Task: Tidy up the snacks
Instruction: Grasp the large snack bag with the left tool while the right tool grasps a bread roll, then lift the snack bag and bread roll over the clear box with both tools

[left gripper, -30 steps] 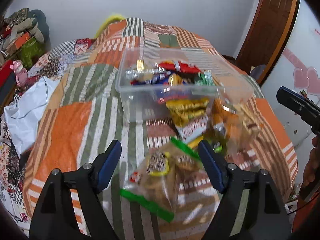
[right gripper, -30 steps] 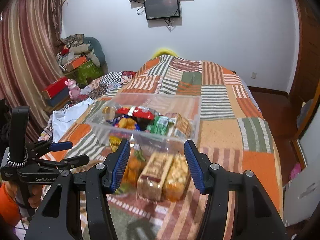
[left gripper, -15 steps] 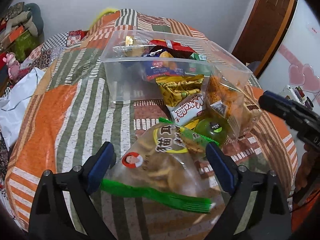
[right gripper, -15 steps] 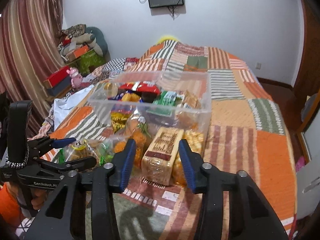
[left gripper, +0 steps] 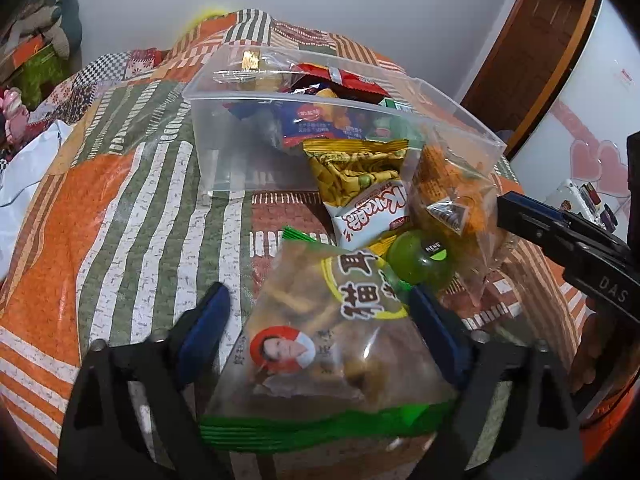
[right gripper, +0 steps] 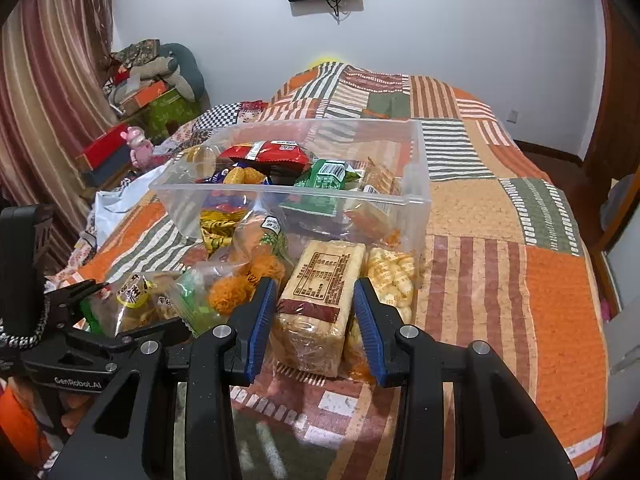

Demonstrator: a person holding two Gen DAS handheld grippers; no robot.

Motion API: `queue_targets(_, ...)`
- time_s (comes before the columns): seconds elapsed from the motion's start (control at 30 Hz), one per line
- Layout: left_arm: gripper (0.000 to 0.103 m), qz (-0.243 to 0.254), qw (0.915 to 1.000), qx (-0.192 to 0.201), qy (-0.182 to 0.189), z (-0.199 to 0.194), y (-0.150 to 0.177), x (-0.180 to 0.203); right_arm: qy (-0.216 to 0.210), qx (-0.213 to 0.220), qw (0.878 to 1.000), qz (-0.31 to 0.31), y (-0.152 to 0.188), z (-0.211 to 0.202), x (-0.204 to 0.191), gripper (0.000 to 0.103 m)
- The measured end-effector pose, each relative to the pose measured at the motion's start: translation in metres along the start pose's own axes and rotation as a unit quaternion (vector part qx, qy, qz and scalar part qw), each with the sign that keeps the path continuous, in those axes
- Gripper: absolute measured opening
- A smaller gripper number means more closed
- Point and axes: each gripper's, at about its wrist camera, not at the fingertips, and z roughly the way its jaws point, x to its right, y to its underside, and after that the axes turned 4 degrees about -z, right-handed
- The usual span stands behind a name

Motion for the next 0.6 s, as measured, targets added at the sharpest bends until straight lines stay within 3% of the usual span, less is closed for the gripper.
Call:
queue_targets(0.1,0.072,0.0,0.9999,0.01,0.006,-0.008,0.005,-0.001,0.001,-0.002,1.0,-0.002,0.0,0.001,-0.001,0.038)
queue_targets(0.23,0.064,-0.001,0.9997,0.022,-0.012,-0.018,0.011,-0.003,0.011,-0.002,1.0,-0.009,0.003,-0.001,-0.005,0.038)
queue_targets(0.4,0.06,-0.007,0.9988,0.036,-0.033,-0.032,0.018,-0.009,0.015,-0.002,1.0,-0.012,0.007,-0.004,-0.003,0.037)
queue_targets(0.6,0.06,-0.037,0.999,0.025,0.0,-0.029,0.019,-0.026,0.027,-0.004,1.0,0.001,0.011,-0.014,0.007,0.035)
